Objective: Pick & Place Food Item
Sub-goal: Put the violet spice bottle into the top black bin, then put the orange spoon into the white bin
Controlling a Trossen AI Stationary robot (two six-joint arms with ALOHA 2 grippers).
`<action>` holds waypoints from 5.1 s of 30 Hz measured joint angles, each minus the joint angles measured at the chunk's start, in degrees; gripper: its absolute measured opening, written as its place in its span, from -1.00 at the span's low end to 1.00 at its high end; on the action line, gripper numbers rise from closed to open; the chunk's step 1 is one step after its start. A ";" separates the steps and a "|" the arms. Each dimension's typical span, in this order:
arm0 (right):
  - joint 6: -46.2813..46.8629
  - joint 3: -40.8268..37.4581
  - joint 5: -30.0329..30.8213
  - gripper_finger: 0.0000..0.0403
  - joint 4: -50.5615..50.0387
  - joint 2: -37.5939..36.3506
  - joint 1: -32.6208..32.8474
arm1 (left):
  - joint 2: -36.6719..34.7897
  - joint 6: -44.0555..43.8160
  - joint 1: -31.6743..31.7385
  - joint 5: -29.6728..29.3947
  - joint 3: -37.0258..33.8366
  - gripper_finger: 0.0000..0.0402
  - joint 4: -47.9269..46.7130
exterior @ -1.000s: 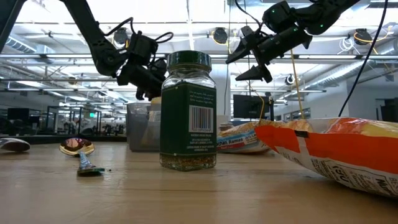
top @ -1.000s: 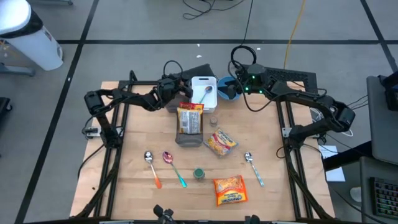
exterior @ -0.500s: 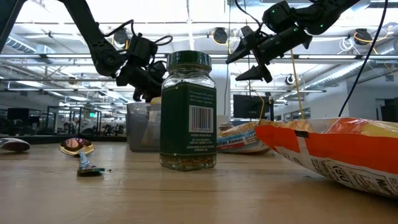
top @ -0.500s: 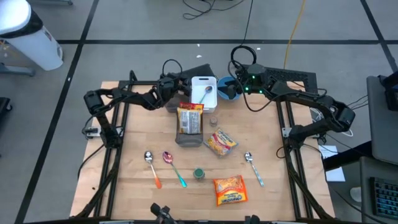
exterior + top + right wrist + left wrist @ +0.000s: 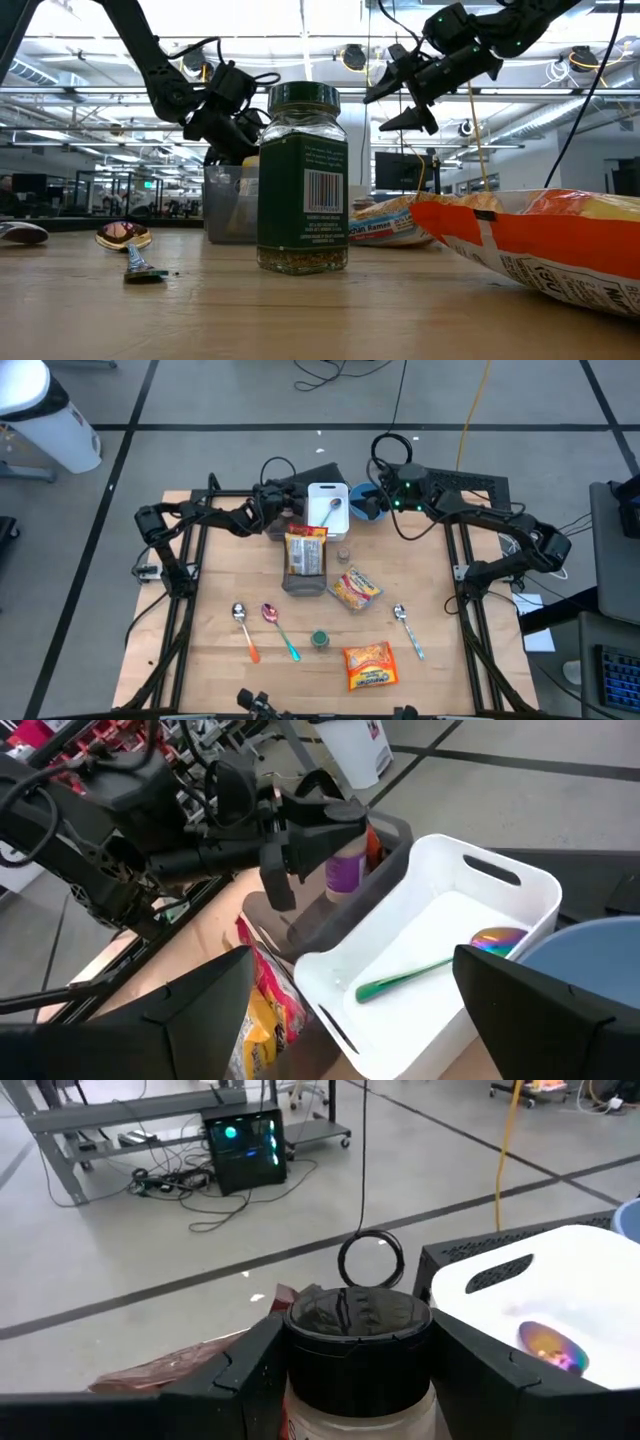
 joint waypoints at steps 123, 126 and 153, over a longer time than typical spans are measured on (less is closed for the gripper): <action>-5.85 2.96 15.05 0.67 15.62 -1.03 17.70 | -55.12 -15.21 -8.13 51.63 -0.04 0.22 -30.88; -5.96 2.96 14.11 0.67 15.56 -1.01 17.69 | -52.06 -21.03 -8.13 54.61 -0.04 0.22 -19.95; -5.97 2.90 -6.30 0.67 14.24 -0.96 17.41 | -42.00 -40.12 -17.19 51.07 -0.04 -0.48 8.92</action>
